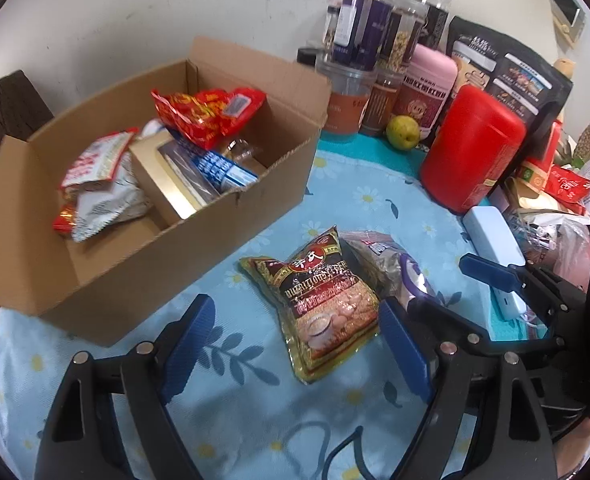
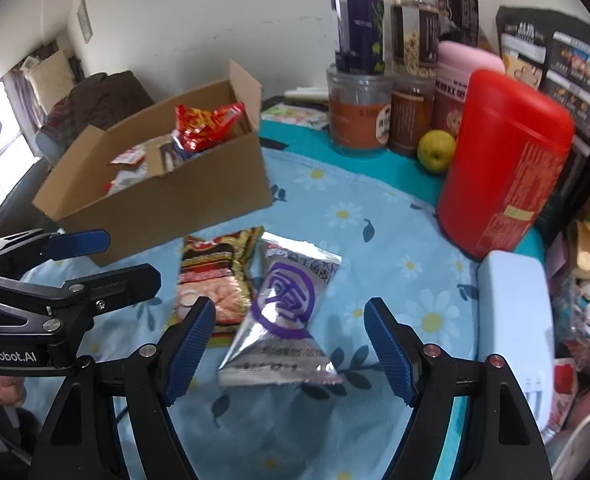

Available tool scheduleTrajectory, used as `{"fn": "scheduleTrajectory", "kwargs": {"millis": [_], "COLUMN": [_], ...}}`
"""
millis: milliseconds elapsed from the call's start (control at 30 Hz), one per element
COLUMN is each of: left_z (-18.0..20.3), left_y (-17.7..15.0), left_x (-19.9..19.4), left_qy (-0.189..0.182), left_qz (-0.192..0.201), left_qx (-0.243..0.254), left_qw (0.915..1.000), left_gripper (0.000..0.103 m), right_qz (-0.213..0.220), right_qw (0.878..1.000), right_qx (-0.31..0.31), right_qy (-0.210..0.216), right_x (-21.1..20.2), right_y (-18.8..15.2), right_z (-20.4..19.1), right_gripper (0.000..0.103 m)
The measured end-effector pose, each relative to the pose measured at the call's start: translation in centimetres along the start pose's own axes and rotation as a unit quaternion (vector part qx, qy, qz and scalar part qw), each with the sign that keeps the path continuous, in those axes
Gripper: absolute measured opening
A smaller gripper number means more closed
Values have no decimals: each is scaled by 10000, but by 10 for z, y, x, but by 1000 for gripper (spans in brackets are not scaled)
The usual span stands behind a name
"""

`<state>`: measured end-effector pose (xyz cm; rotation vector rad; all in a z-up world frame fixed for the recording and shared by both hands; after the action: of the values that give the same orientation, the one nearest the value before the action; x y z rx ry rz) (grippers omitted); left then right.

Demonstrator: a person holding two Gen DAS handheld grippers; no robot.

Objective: Organize snacks
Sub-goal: 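Grasp the brown-gold cereal sachet with the left gripper while the right gripper grasps the silver-purple sachet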

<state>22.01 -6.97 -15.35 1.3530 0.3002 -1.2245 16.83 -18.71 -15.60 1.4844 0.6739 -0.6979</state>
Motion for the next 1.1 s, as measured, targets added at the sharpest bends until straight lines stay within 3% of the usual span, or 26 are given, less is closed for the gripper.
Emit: {"fn": "scheduleTrajectory", "kwargs": {"millis": [200,400,533,633,733,867,1000,1100], "left_z": [-5,-3,-1,-3,-4,1,10,18], "left_y": [5,6,5,4,6,4,-3,-12], "left_x": [25,46,59,71,73,71,65,60], "left_qy": [-165,-146,23,-102,9,-79,-237,-321], "left_qz": [-148,-366,-515,-653,-556,-581,-672,-765], "left_qx": [-186,-281,-242,-366,-305,-147,-16,86], "left_qw": [9996,9988,9984,9971,9980,9982,9975,9965], "left_gripper": [84,84,84,84,84,61,49,47], "right_qz": [-181,-224,-207,-215,-219,-241,-274,-324], "right_qw": [9998,9997,9998,9997,9997,9997,9996,9994], "right_qx": [54,53,30,98,90,69,69,106], "right_qy": [65,78,18,54,13,-75,-39,-13], "right_x": [23,27,25,25,24,22,17,12], "right_y": [-4,-9,-12,-14,-14,-14,-19,-25], "right_z": [3,8,12,14,14,15,13,11], "right_gripper": [67,37,36,36,35,33,33,32]}}
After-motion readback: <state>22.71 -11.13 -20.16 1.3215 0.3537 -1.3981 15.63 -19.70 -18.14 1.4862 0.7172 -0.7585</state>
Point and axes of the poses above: each gripper's, at about its wrist camera, not at the fingertips, and x roughly the way its jaws point, z to its right, y to its top, the point moved 5 cm from there along x, roughly the way its jaws point, and after that the axes turned 10 degrees about -y, right-handed, at the moved point
